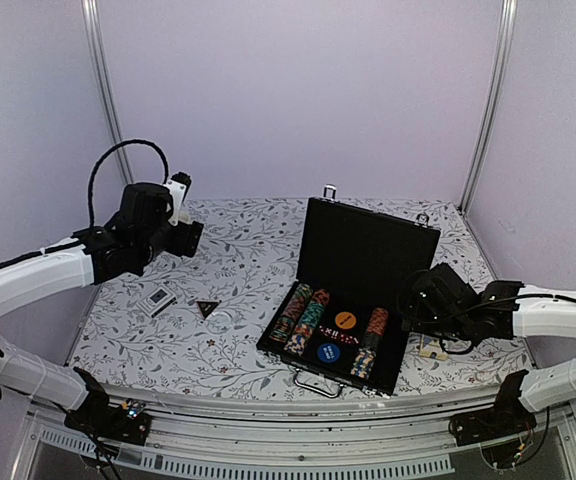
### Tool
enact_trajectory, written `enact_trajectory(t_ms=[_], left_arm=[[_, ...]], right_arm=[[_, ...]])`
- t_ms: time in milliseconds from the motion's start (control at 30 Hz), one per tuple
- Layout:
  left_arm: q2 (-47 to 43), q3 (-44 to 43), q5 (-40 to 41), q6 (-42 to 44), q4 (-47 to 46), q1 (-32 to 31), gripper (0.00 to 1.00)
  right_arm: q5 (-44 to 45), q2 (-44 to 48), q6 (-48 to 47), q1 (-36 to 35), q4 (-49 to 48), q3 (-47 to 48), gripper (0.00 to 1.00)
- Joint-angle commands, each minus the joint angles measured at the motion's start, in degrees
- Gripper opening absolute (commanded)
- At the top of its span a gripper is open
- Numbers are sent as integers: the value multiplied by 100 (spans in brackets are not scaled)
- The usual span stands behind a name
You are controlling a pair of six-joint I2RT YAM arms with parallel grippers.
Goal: Pack up texas hold em set
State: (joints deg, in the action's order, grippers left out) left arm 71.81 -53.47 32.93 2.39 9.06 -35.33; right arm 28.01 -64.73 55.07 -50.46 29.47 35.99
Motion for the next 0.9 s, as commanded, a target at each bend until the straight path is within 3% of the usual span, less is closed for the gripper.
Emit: enact_trajectory(t_ms=[0,100,267,567,867], left_arm=[[104,48,125,85,-97,-128,94],[71,55,152,100,-111,-161,94],[29,48,170,111,-106,-196,94],[-61,48,198,146,-108,-250,94],[-45,48,194,164,-106,-281,94]], right_arm=[[-581,331,23,836,374,-366,85],[-922,501,-79,1380,306,-633,88],[-1230,452,-292,1704,180,-767,92],[-1567,-172,-577,1715,128,-699,93],[-1443,-846,-844,1682,371,-329,85]])
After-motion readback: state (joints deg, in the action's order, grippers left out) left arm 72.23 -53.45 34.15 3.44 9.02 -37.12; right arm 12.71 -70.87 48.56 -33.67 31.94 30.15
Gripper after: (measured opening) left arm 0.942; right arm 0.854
